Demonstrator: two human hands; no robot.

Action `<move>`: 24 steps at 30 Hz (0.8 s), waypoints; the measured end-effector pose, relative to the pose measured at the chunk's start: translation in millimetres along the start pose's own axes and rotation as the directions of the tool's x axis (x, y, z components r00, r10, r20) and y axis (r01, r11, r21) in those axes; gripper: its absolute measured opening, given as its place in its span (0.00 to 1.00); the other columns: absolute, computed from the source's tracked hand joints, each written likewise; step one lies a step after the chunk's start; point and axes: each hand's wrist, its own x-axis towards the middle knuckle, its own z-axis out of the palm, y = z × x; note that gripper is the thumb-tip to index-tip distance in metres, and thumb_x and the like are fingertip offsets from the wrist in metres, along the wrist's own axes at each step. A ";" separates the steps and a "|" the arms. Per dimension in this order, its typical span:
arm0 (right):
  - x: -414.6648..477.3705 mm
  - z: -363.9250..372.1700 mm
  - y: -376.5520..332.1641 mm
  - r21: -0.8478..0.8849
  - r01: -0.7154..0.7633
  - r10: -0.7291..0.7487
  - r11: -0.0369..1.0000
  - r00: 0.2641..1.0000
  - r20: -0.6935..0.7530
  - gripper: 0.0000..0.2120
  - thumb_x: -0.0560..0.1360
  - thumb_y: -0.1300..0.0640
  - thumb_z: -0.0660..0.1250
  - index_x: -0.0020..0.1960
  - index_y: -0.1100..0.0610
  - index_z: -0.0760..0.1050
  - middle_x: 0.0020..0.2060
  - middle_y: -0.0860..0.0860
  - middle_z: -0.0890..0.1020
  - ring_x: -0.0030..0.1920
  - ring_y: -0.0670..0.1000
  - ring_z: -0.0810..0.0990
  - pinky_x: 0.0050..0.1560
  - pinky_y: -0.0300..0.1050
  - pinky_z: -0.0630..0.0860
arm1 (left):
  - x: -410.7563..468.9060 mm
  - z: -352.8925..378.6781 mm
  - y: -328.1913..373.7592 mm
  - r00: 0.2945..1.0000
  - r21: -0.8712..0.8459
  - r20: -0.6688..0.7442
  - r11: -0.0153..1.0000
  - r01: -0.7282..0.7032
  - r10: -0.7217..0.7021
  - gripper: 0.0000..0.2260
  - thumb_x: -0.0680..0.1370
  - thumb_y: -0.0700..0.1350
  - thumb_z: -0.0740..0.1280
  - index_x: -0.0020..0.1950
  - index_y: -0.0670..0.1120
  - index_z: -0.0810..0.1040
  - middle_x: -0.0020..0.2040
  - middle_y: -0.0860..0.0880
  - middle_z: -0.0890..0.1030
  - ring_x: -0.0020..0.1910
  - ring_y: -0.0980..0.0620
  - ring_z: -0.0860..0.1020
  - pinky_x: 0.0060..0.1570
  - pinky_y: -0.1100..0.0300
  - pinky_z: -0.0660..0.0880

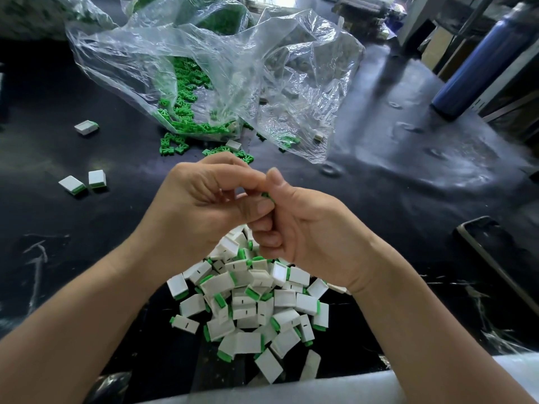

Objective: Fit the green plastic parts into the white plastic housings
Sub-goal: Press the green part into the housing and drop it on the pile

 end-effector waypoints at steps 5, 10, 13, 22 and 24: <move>-3.1 -1.8 -0.9 -0.040 0.068 -0.072 0.997 0.994 -0.084 0.14 0.72 0.48 0.64 0.38 0.59 0.69 0.30 0.48 0.64 0.29 0.44 0.61 0.29 0.36 0.59 | -0.7 1.8 1.2 1.000 0.045 0.011 0.999 0.002 -0.003 0.09 0.63 0.48 0.71 0.42 0.55 0.84 0.43 0.44 0.78 0.41 0.39 0.77 0.40 0.39 0.76; 3.2 2.2 2.8 -0.138 0.173 -0.199 0.975 0.958 -0.206 0.22 0.69 0.38 0.57 0.40 0.57 0.70 0.32 0.49 0.63 0.29 0.43 0.61 0.29 0.34 0.61 | -2.1 2.9 2.2 0.977 -0.202 0.173 0.966 0.161 -0.127 0.20 0.65 0.42 0.71 0.57 0.48 0.79 0.47 0.44 0.80 0.43 0.50 0.80 0.42 0.61 0.77; 3.3 5.1 3.8 -0.052 0.189 -0.195 0.981 0.964 -0.178 0.20 0.71 0.40 0.57 0.38 0.58 0.66 0.30 0.49 0.62 0.28 0.43 0.61 0.30 0.37 0.60 | -1.0 7.3 1.8 0.970 -0.131 0.213 0.981 0.143 -0.112 0.17 0.69 0.43 0.72 0.57 0.44 0.76 0.41 0.47 0.80 0.38 0.53 0.78 0.41 0.60 0.78; 1.2 12.9 2.6 0.059 0.130 -0.115 0.990 0.970 -0.214 0.17 0.65 0.42 0.56 0.36 0.57 0.63 0.30 0.50 0.62 0.29 0.45 0.60 0.31 0.38 0.58 | -1.1 11.4 -2.6 0.993 -0.123 0.111 0.991 0.056 -0.043 0.12 0.70 0.43 0.65 0.53 0.47 0.80 0.37 0.36 0.75 0.32 0.49 0.75 0.31 0.61 0.77; 1.0 14.8 2.7 0.083 0.118 -0.096 0.990 0.969 -0.225 0.17 0.64 0.42 0.56 0.35 0.56 0.62 0.30 0.49 0.62 0.29 0.45 0.60 0.31 0.38 0.59 | -0.6 10.7 -1.6 0.991 -0.135 0.124 0.988 0.070 -0.053 0.11 0.70 0.43 0.65 0.50 0.48 0.82 0.40 0.34 0.75 0.33 0.49 0.75 0.32 0.60 0.78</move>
